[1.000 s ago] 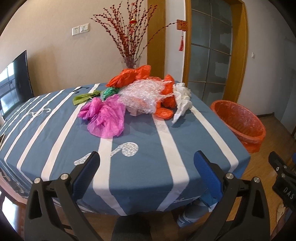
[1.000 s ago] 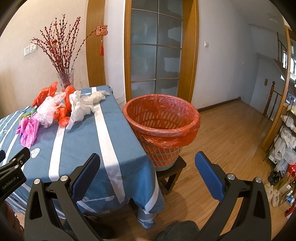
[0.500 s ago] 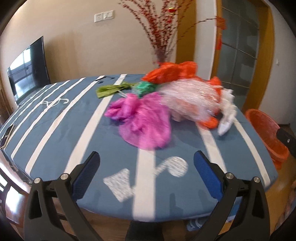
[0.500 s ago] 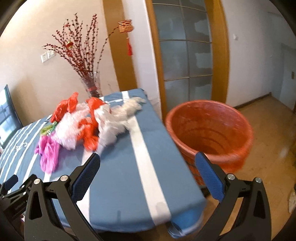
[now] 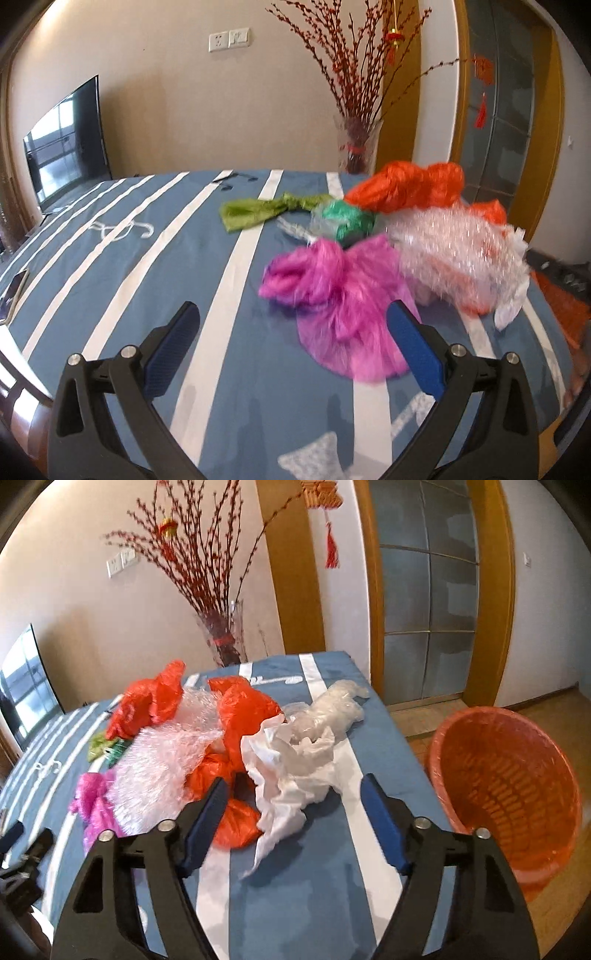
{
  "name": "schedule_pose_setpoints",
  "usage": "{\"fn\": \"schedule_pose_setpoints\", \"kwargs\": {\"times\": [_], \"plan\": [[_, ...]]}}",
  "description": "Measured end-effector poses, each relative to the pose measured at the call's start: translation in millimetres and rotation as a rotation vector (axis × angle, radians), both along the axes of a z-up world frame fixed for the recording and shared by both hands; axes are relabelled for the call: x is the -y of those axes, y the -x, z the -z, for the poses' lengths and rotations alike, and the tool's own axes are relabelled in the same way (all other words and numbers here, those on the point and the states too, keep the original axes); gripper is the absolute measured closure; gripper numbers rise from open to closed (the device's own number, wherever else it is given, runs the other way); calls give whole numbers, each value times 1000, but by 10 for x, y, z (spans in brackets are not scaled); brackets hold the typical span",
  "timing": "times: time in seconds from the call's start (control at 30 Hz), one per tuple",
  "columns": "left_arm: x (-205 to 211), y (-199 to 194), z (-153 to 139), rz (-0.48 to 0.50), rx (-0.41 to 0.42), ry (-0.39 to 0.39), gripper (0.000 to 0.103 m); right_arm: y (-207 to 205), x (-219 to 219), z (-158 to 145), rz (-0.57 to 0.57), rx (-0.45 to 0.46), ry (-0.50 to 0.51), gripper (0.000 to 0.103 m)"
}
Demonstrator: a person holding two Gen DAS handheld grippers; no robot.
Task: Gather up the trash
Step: 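Reach the right gripper to the white plastic bag and close on it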
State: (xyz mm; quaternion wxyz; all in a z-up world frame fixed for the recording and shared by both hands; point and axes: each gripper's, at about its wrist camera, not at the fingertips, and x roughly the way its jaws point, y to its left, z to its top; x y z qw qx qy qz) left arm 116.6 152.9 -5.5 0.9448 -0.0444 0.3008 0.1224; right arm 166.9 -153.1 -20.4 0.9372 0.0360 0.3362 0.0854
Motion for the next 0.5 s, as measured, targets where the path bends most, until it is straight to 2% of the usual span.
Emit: {"fn": "schedule_pose_setpoints", "kwargs": {"times": [0.2,0.37,0.5], "plan": [[-162,-240,35,3,-63,56,4,-171,-42,169,-1,-64,17,55],[-162,-414,91,4,-133,43,4,-189,92,263,8,-98,-7,87],[-77,-499,74,63,-128,44,4,-91,294,245,29,-86,-26,95]]}}
